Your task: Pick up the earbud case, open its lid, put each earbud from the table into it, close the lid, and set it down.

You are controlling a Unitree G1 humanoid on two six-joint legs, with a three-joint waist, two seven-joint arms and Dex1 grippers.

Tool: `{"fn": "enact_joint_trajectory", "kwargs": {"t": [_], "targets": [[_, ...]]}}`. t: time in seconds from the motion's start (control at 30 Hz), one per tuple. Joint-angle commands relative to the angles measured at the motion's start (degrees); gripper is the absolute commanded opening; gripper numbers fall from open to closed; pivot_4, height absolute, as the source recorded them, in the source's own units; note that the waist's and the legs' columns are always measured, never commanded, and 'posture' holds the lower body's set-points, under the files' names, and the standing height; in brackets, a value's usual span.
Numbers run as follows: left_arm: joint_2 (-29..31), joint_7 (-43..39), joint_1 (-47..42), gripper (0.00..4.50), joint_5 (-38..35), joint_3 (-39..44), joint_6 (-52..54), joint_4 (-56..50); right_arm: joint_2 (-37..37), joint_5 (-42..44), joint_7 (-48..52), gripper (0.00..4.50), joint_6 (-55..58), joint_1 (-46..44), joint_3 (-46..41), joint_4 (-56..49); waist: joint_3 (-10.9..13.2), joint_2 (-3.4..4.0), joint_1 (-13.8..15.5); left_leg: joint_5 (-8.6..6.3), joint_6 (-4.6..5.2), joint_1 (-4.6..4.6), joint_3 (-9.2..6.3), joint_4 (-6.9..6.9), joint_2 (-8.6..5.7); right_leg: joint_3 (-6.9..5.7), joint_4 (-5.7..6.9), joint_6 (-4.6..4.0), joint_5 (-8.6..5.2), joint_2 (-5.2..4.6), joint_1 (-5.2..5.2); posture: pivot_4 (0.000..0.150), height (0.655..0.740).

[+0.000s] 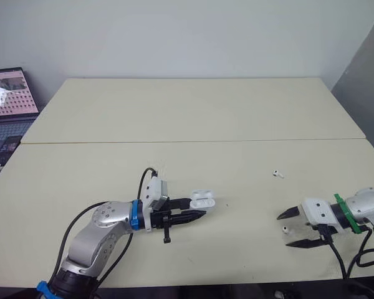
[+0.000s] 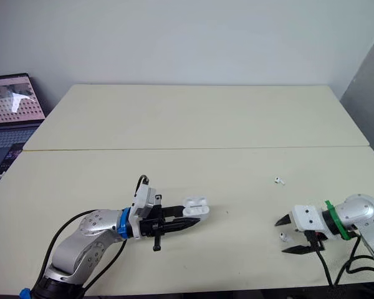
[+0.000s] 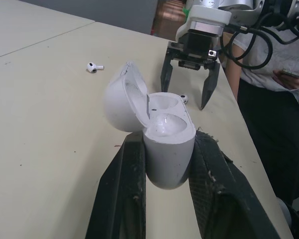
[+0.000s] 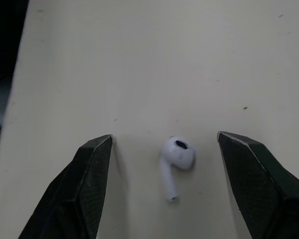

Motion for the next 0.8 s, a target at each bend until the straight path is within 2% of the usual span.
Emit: {"fn": "enact_joint_trajectory", "kwargs": {"t": [0.03, 0.23, 0.43, 0.63, 0.8], "targets": [[0.05, -0.81, -1.13, 0.78, -0.08, -0.01, -1.1, -0.4, -3.65, -0.9, -2.72, 3.53, 9.24, 1.55, -2.69, -9.76, -0.01, 0.01, 0.0, 0.0, 0.0, 0.0, 0.0, 0.01, 0.0, 0.0, 0.01, 0.0, 0.0, 0.0, 0.0, 0.15, 0.74], [-0.28, -0.89, -1.8, 0.78, -0.01, -0.72, -0.99, 0.05, -7.97, -7.53, -8.75, 3.53, 25.43, 1.25, -1.12, -21.4, -0.02, 0.03, 0.02, 0.0, 0.0, -0.02, -0.03, 0.07, -0.01, -0.01, 0.01, 0.0, 0.0, 0.0, 0.01, 0.15, 0.74], [0.03, -1.04, -1.8, 0.78, -0.07, -0.86, -0.76, 0.32, -8.41, -10.0, -11.7, 3.53, 39.89, -0.89, 2.58, -30.72, -0.02, 0.03, 0.05, 0.0, 0.0, -0.09, -0.1, 0.12, -0.01, -0.01, 0.0, 0.0, 0.0, 0.0, 0.01, 0.15, 0.74], [0.07, -1.25, -2.01, 0.78, 0.21, -1.16, -0.68, 0.67, -7.68, -12.99, -13.56, 3.53, 46.28, -5.68, 8.55, -34.68, -0.02, 0.03, -0.01, -0.01, 0.0, -0.09, -0.09, 0.14, -0.01, -0.04, 0.0, 0.0, 0.0, 0.0, 0.0, 0.15, 0.74], [-0.1, -1.3, -2.26, 0.78, 0.33, -1.13, -0.54, 0.87, -8.23, -15.26, -13.79, 3.53, 46.83, -7.82, 11.97, -34.35, -0.02, 0.04, -0.01, -0.01, 0.0, -0.11, -0.09, 0.15, -0.02, -0.04, 0.0, 0.0, 0.0, -0.01, 0.0, 0.15, 0.74]]}}
